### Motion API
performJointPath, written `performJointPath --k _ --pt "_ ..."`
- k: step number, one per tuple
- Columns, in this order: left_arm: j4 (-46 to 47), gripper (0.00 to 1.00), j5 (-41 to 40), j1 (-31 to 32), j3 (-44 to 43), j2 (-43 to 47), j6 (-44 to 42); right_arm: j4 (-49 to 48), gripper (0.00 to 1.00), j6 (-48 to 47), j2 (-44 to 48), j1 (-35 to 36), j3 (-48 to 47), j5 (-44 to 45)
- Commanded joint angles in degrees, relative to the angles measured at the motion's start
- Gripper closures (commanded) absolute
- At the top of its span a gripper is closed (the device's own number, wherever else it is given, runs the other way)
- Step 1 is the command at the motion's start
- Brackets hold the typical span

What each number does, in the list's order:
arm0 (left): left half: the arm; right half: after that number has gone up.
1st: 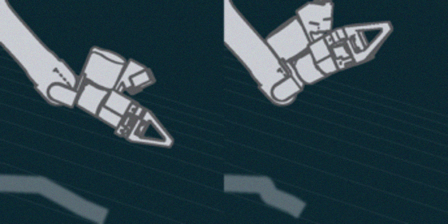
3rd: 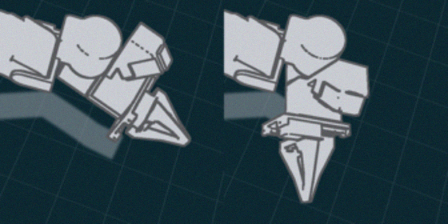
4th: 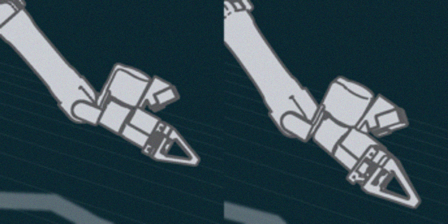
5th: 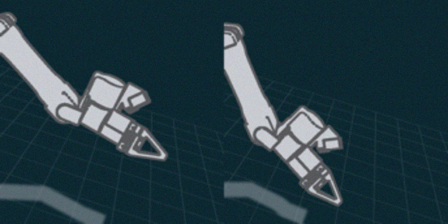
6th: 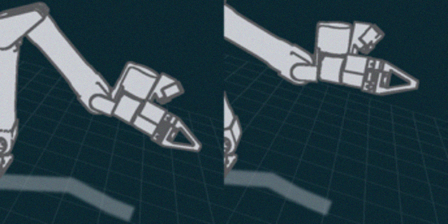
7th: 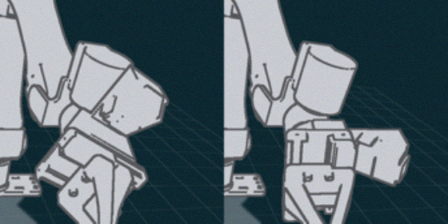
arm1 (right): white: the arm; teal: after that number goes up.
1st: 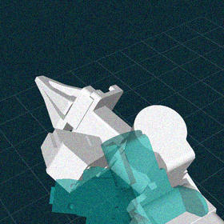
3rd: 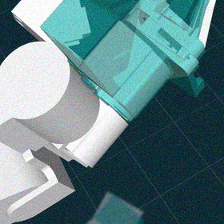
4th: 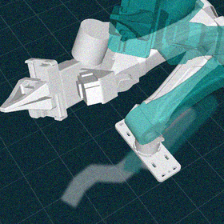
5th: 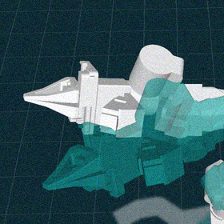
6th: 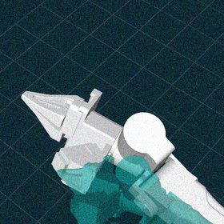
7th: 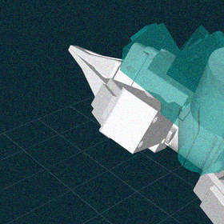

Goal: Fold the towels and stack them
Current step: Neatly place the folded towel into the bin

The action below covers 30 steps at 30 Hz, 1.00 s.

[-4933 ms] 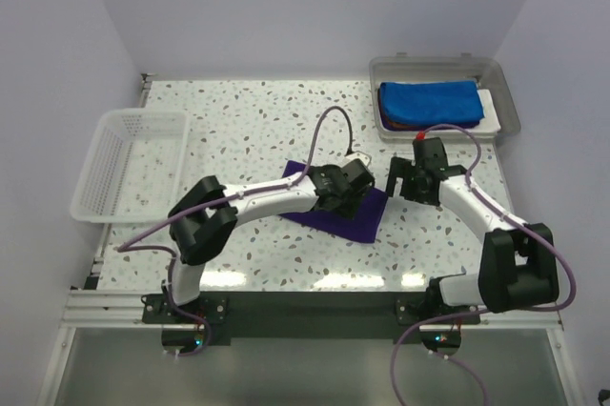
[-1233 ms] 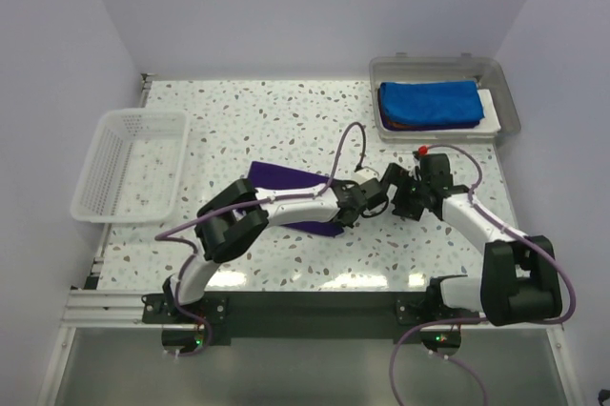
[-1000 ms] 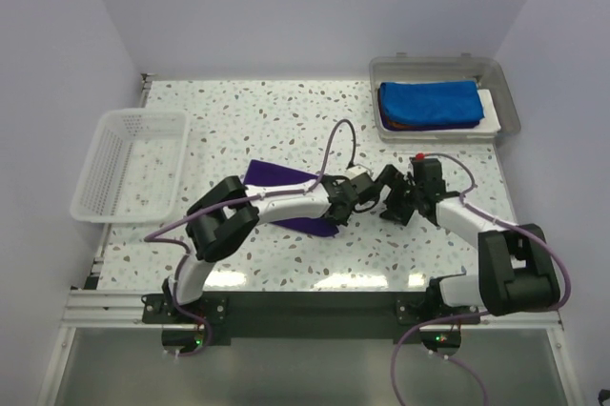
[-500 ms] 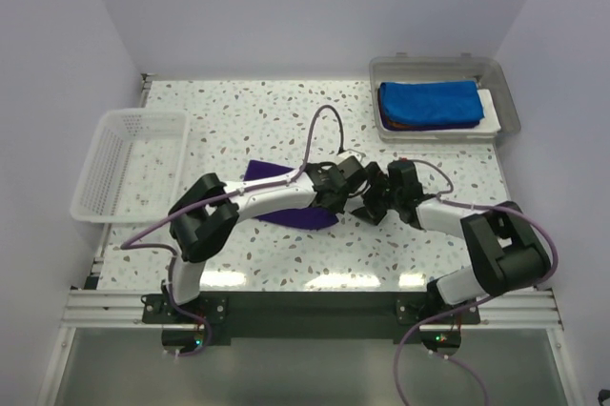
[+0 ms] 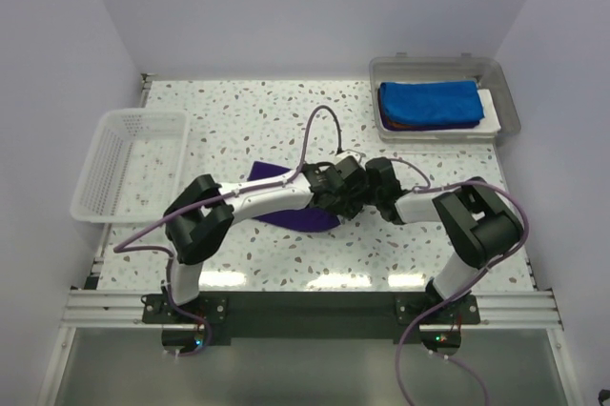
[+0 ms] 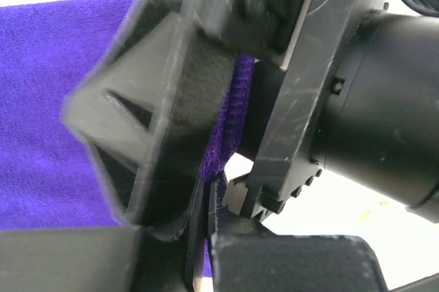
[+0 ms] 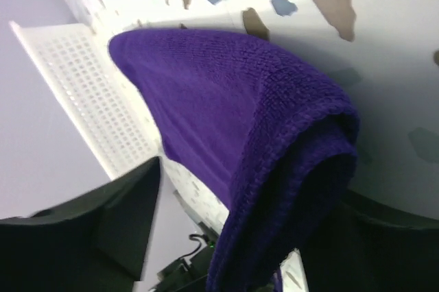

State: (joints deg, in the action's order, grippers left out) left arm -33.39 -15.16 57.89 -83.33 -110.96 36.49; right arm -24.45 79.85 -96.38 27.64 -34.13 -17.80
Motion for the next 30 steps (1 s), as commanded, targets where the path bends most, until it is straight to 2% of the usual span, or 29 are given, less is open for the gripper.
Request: performJointPath --k 1,4,5,8,9,11,12,14,15,18,23,26,30 --pt "6.1 1.0 2.3 0.1 0.0 0.7 1.5 7.4 0.29 -1.8 -3.3 2.8 1.0 2.6" --pt "5.9 0.92 2.3 0.0 -0.3 0.5 1.8 8.2 0.48 -2.9 -2.7 2.9 1.0 3.6" --pt "5.7 0.89 2.3 -0.1 -0.2 0.4 1.9 9.8 0.63 -3.4 -2.3 2.9 0.7 3.9" --pt "5.5 0.78 2.2 -0.3 0.0 1.0 2.1 14.0 0.82 -6.4 -1.1 2.9 -0.7 4.7" --pt "5.5 0.63 2.2 -0.5 0.4 1.9 2.1 14.9 0.91 -7.8 -0.6 2.9 -1.0 4.7" --pt "5.5 0.49 2.1 -0.8 1.1 3.0 2.0 18.3 1.0 -9.8 0.0 2.3 -2.5 5.4" --pt "5.6 0.34 1.9 -1.2 1.8 4.3 2.0 19.4 1.0 -12.1 0.6 2.1 -3.1 5.4" --pt "5.6 0.22 2.0 -2.2 2.8 6.2 2.0 22.9 1.0 -16.3 0.8 0.7 -5.2 5.3" --pt "5.6 0.12 2.1 -2.4 3.9 8.2 2.0 24.3 1.0 -18.2 0.7 0.0 -7.4 5.1" --pt "5.2 0.02 2.2 -3.7 6.3 13.1 1.7 31.9 1.0 -26.4 -0.7 -2.5 -11.6 5.6" --pt "3.2 0.0 2.7 -7.8 12.0 22.4 -0.6 41.3 1.0 -37.1 -4.8 -8.5 -22.2 4.0" --pt "2.4 0.0 2.4 -12.3 16.4 29.5 -3.7 48.2 1.0 -43.9 -7.4 -10.3 -31.2 5.5" --pt "2.4 0.0 -0.4 -22.2 22.9 37.5 -10.4 56.2 1.0 -52.6 -11.7 -12.1 -48.0 9.1"
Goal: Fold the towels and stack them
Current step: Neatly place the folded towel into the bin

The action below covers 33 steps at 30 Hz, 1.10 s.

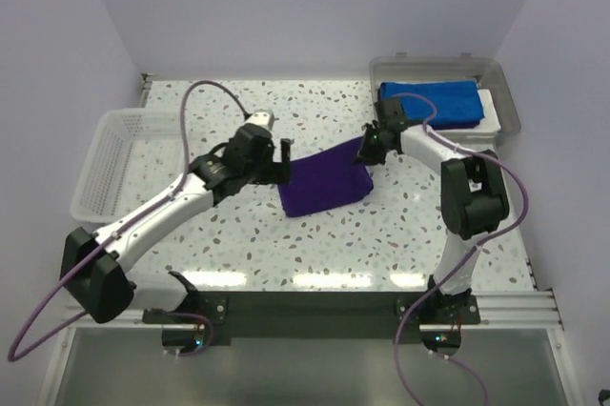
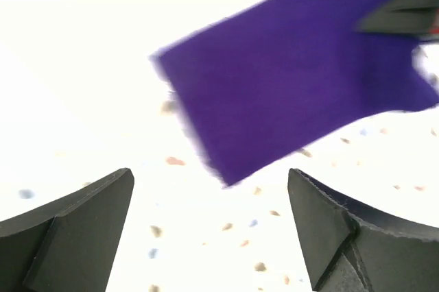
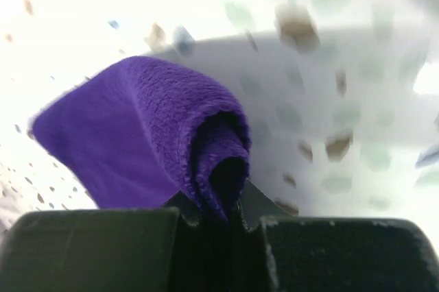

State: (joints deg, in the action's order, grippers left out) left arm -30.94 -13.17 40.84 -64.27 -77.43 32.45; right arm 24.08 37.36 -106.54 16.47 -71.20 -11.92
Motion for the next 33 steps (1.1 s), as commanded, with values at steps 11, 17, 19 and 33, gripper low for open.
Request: performJointPath --k 11,17,19,33 --pt "9.2 0.0 0.2 -16.0 17.3 6.4 -13.5 33.7 1.0 -27.5 -23.5 -10.0 -63.5 6.4" --pt "10.5 0.0 -2.1 -17.5 17.4 3.7 -14.4 31.7 1.0 -34.6 -25.2 -13.7 -71.5 6.9" --pt "10.5 0.0 -2.4 -18.0 17.5 2.2 -14.5 28.7 1.0 -37.0 -24.2 -14.4 -69.4 9.1" --pt "10.2 0.0 -3.6 -18.3 17.3 -4.4 -14.3 20.0 1.0 -48.6 -19.9 -19.8 -66.4 12.1"
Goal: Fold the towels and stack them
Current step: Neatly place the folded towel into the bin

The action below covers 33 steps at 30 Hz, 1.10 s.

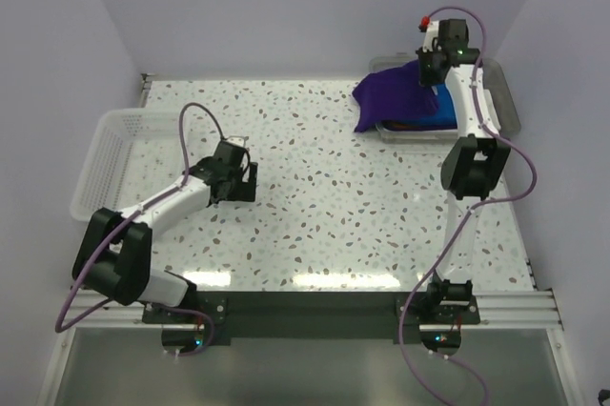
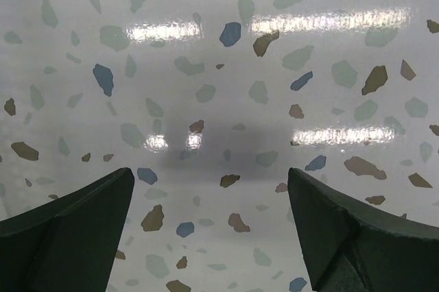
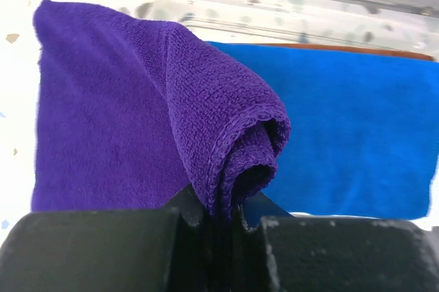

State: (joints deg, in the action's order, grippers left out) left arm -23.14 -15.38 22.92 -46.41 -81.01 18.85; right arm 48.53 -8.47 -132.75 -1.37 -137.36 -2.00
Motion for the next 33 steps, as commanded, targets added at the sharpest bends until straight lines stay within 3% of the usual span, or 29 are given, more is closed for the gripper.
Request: performJointPath --k 1,20,33 --pt "2.3 0.0 -1.4 -0.4 -0.6 -1.1 -0.8 -4.8 1.0 -3.0 6.5 -2.1 -0.5 2.2" --pt "2.1 0.0 -0.1 -0.3 -1.0 -3.3 -0.8 -5.2 1.0 -7.5 6.8 -4.5 -2.6 4.7" --pt "2.2 0.0 1.0 -0.3 -1.1 -3.8 -1.0 -9.9 1.0 -8.5 6.1 -5.2 1.7 7.4"
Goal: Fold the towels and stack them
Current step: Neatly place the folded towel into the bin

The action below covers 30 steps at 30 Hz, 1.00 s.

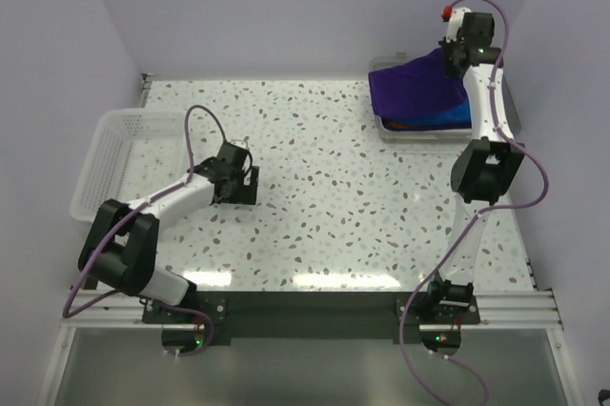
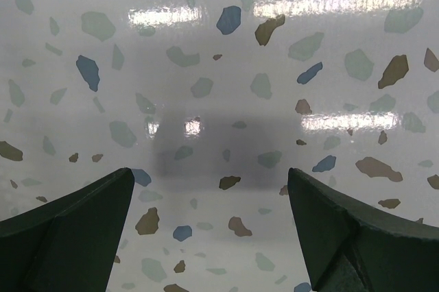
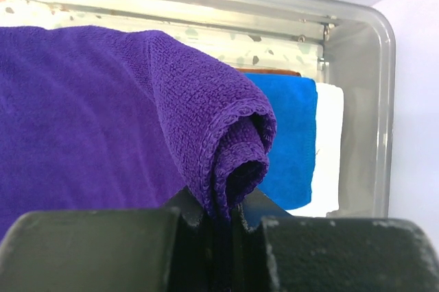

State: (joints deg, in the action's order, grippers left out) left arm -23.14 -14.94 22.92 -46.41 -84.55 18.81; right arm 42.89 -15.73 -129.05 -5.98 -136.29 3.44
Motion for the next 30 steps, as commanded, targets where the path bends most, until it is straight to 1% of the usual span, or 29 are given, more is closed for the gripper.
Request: performJointPath --k 1,7,10,14,22,23,24,25,27,28,29,30 --pt "2.2 0.0 0.6 -0.3 -1.1 -0.4 -1.0 -4.4 1.0 -1.4 2.0 -0.7 0.7 2.2" --pt "2.2 0.0 0.9 -0.4 -1.3 -0.9 -1.1 -6.5 1.0 -2.1 0.3 -0.8 2.4 3.7" --pt "2.2 0.0 1.2 -0.4 -1.5 -1.5 -1.1 -7.6 0.98 -2.0 -0.4 -0.8 4.0 4.1" --pt "2.0 0.0 1.1 -0.3 -1.6 -1.9 -1.1 -7.6 0.98 -1.9 -2.2 -0.8 4.6 6.8" --pt "2.0 0.0 1.4 -0.3 -1.8 -2.6 -1.4 -13.4 0.97 -2.3 -3.4 -0.9 8.9 11.3" --pt "2.0 0.0 1.4 -0.4 -1.8 -2.6 -1.4 -14.2 0.96 -2.4 -3.6 -1.0 9.0 11.8" --pt "2.0 0.0 1.4 -0.3 -1.8 -2.6 -1.4 -14.5 0.91 -2.5 -3.9 -1.0 9.0 12.1" --pt "2.1 0.0 1.4 -0.3 -1.8 -2.6 -1.3 -14.9 0.73 -2.4 -4.7 -1.0 8.9 12.5" --pt "2.0 0.0 1.5 -0.3 -1.9 -2.6 -1.4 -15.9 0.6 -1.5 -5.3 -1.0 8.8 14.8" --pt "2.0 0.0 1.5 -0.4 -1.9 -2.5 -1.3 -16.5 0.46 -1.0 -5.6 -1.0 9.1 16.9" --pt "2.0 0.0 1.5 -0.3 -2.0 -2.4 -1.3 -18.0 0.42 -0.5 -5.5 -1.0 9.2 19.2" --pt "2.0 0.0 1.5 -0.4 -1.9 -2.1 -1.3 -18.9 0.38 0.7 -5.3 -1.0 9.4 25.8"
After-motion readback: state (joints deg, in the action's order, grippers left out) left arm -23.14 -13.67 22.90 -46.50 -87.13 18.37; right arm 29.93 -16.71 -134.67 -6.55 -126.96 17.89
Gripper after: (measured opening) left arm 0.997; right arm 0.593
